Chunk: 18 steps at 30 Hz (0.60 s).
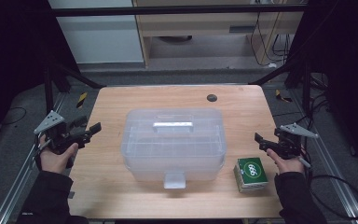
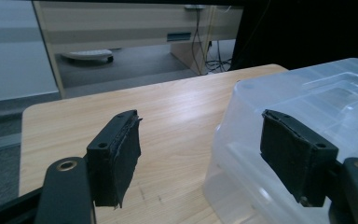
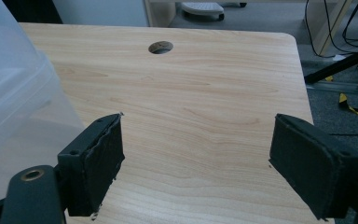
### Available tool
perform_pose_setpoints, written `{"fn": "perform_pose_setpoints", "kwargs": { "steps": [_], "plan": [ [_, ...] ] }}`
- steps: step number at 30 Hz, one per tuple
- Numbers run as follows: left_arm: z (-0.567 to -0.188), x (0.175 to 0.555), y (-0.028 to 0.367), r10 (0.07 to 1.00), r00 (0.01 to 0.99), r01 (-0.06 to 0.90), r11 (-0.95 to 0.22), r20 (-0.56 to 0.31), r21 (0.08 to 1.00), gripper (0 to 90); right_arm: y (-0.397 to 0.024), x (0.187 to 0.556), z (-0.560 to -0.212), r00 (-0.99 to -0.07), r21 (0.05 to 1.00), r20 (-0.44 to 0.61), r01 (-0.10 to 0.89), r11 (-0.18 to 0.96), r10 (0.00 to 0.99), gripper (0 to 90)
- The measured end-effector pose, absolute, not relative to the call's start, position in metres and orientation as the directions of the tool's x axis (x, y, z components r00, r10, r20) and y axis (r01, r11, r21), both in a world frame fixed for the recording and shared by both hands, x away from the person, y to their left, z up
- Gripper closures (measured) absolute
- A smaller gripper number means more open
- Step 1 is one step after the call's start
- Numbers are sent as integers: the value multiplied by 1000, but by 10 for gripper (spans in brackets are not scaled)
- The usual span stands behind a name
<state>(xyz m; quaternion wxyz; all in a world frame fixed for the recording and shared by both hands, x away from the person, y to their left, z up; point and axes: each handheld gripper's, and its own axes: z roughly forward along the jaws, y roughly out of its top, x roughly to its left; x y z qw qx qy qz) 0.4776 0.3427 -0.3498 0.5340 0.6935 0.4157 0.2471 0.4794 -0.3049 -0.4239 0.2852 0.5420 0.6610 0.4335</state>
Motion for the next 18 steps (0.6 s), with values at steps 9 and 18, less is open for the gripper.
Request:
{"fn": "perform_pose_setpoints", "kwargs": {
  "steps": [9, 18],
  "plan": [
    [-339, 484, 326, 795, 603, 288, -132, -73, 948, 266, -305, 479, -425, -255, 880, 91, 474, 42, 963, 179],
    [-322, 485, 310, 772, 636, 246, -203, 1, 948, 267, -305, 480, -426, -248, 873, 89, 486, 44, 965, 178]
  ]
}}
